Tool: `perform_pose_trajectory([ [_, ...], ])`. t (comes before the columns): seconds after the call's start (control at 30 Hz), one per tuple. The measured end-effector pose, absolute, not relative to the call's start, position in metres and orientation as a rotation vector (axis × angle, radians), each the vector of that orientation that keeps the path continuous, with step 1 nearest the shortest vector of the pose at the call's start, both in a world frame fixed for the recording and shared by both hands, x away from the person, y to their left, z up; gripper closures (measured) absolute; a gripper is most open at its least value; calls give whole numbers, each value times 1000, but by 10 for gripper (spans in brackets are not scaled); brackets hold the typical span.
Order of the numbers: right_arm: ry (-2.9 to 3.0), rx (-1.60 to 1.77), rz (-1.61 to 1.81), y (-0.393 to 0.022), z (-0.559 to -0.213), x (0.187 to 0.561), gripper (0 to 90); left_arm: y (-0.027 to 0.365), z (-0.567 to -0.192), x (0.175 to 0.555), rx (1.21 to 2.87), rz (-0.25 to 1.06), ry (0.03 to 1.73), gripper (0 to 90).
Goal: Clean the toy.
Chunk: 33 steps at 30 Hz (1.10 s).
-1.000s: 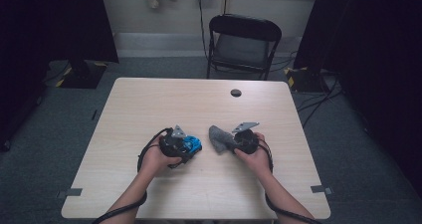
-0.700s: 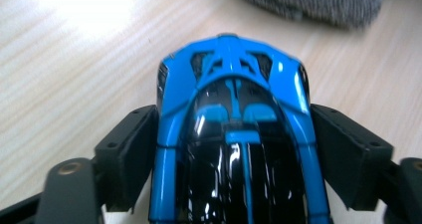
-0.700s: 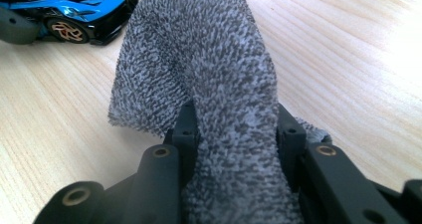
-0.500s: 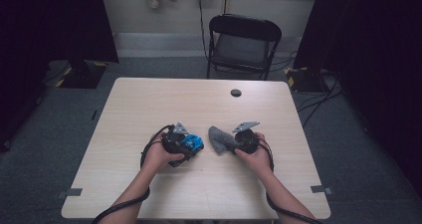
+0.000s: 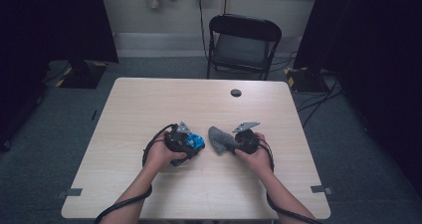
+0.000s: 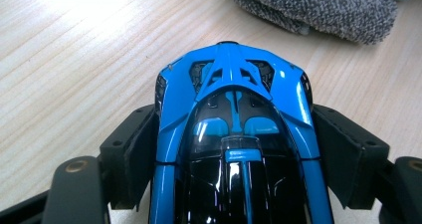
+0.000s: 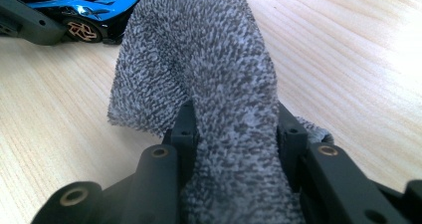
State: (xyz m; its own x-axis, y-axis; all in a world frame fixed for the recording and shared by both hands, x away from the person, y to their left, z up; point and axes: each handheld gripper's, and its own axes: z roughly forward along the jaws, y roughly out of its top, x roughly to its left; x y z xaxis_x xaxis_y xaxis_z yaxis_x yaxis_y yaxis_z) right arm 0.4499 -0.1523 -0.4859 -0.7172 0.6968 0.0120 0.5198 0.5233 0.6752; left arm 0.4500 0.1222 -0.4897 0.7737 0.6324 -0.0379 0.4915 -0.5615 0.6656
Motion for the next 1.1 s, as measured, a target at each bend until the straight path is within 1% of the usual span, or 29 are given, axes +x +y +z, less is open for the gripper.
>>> perform_pose_trajectory([
  [0.07, 2505, 1024, 979, -152, -486, 450, 637, 124, -489, 448, 2280, 276, 834, 244],
  [0.13, 2505, 1024, 979, -152, -486, 450, 637, 127, -486, 447, 2281, 257, 820, 244],
  [0.5, 2494, 1027, 956, -150, -482, 449, 655, 140, -453, 443, 2231, 278, 803, 246],
  [0.8, 2478, 1030, 981, -156, -465, 451, 661, 140, -434, 439, 2202, 278, 772, 247],
  [0.93, 2478, 1023, 979, -156, -461, 451, 660, 138, -435, 439, 2220, 283, 757, 247],
  [1.1, 2501, 1030, 960, -155, -469, 450, 660, 129, -453, 445, 2263, 258, 768, 246],
])
